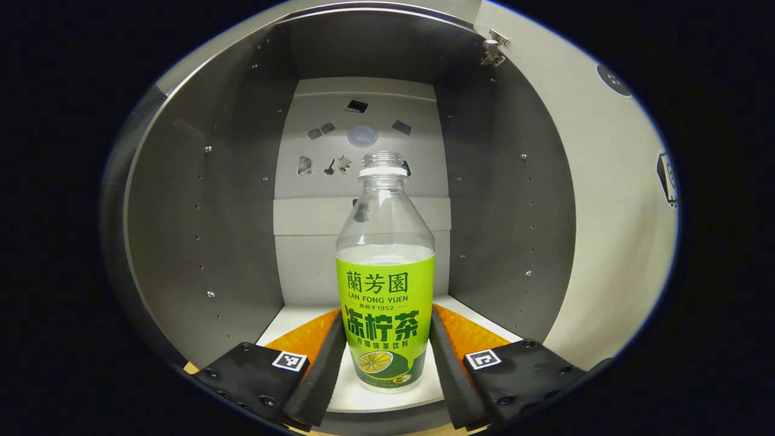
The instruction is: Open the cabinet door with the right hand, grasp the bottle in the cabinet with the left hand and place it on the coaster, then close the cabinet door with the right hand.
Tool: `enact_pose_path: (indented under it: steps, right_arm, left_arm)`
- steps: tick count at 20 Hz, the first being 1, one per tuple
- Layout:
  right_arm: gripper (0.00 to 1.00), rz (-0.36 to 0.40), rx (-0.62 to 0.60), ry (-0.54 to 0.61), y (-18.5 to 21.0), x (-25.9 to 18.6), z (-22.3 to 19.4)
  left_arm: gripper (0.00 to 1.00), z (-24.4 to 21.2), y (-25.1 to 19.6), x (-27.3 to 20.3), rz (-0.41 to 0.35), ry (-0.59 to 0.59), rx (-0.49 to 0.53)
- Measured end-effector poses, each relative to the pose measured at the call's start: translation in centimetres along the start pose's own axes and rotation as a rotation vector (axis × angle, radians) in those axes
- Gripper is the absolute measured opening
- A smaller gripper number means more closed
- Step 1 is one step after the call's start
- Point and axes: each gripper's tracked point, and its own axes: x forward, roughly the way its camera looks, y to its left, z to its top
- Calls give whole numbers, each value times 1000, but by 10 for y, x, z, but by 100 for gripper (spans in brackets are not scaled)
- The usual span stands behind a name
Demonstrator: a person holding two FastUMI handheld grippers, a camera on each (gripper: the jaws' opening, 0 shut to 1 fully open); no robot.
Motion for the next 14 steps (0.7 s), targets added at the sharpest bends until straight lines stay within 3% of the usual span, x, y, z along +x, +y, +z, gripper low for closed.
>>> enact_pose_path:
  steps: [4,6,11,14]
  right_arm:
    - [17,-20,22,-13,-8,-12,6]
    - [11,-70,26,-32,-14,-11,3]
    - [12,-205,-19,-51,-45,-14,10]
    - [11,-208,-16,-51,-46,-19,10]
  left_arm:
    - [80,8,2,-12,2,-13,-4]
    - [78,12,2,-20,-1,-20,-14]
    - [82,24,2,-35,5,-39,2]
    - [78,29,5,-51,14,-53,4]
